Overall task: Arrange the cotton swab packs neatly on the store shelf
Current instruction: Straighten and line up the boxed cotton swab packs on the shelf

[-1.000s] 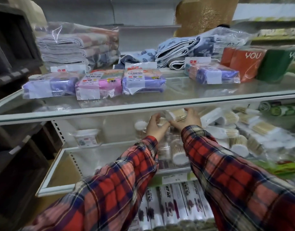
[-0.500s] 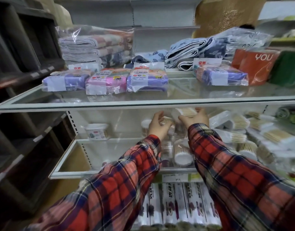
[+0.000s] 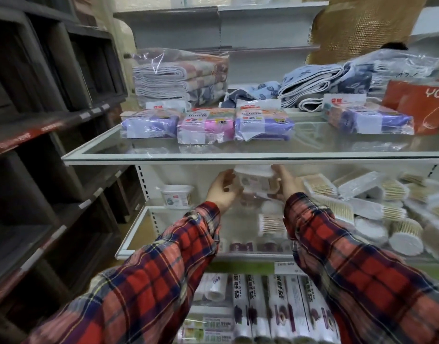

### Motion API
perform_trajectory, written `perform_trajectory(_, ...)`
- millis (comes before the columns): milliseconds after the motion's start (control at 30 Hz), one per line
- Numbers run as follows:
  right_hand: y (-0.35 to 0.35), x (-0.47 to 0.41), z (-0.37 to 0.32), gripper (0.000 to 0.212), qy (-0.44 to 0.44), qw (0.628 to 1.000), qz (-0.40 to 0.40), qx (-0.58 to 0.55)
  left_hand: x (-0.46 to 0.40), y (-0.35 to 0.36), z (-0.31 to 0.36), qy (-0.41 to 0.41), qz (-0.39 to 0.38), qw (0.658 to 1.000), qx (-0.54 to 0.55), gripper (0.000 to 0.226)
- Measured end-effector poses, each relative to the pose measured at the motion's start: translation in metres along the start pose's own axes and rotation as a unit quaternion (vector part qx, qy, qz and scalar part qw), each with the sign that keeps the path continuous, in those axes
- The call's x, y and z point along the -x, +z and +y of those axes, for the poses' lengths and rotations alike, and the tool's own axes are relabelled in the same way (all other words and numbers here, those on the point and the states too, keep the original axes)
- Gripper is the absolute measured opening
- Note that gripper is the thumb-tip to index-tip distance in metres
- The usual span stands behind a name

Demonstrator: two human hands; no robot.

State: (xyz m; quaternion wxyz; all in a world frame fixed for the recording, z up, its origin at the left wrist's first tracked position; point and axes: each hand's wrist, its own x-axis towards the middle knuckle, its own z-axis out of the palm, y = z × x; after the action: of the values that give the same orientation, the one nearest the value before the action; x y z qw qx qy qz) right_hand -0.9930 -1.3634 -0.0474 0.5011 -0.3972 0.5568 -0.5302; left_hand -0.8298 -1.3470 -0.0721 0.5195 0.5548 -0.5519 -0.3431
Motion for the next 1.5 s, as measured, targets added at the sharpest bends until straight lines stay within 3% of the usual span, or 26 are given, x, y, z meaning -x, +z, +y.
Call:
perform_trajectory(100,0.022,0.004,0.007,0.022,0.044,0.996,-0.051,-0.056,0.005,-0.027,-0.003,0.005,-0.019,0.999,-0.03,0.059)
perform_trajectory(367,0.065,0.012,0.025,0.028,0.098,0.987,-0.109,-0.057,0.012,-0.068,-0.017,0.005,-0.014,1.0,-0.018,0.041)
perform_trajectory(833,0.08,0.015,0.048,0.045,0.126,0.978,-0.166,0.011,0.021,-0.093,-0.043,-0.017,-0.003,0.999,-0.031,0.037)
perform_trajectory(967,0.084,0.015,0.047,0.049,0.077,0.98,-0.181,0.018,0.023,-0.099,-0.045,-0.035,-0.007,0.999,-0.023,0.037)
perform_trajectory(1167,0.08,0.024,0.064,0.043,-0.085,0.972,-0.193,0.103,0.024,-0.117,-0.056,-0.059,0.005,0.998,-0.017,0.032)
perform_trajectory(1500,0.123,0.024,0.096,0.036,-0.086,0.967,-0.21,0.113,0.031,-0.148,-0.089,-0.077,0.037,0.996,-0.012,0.035)
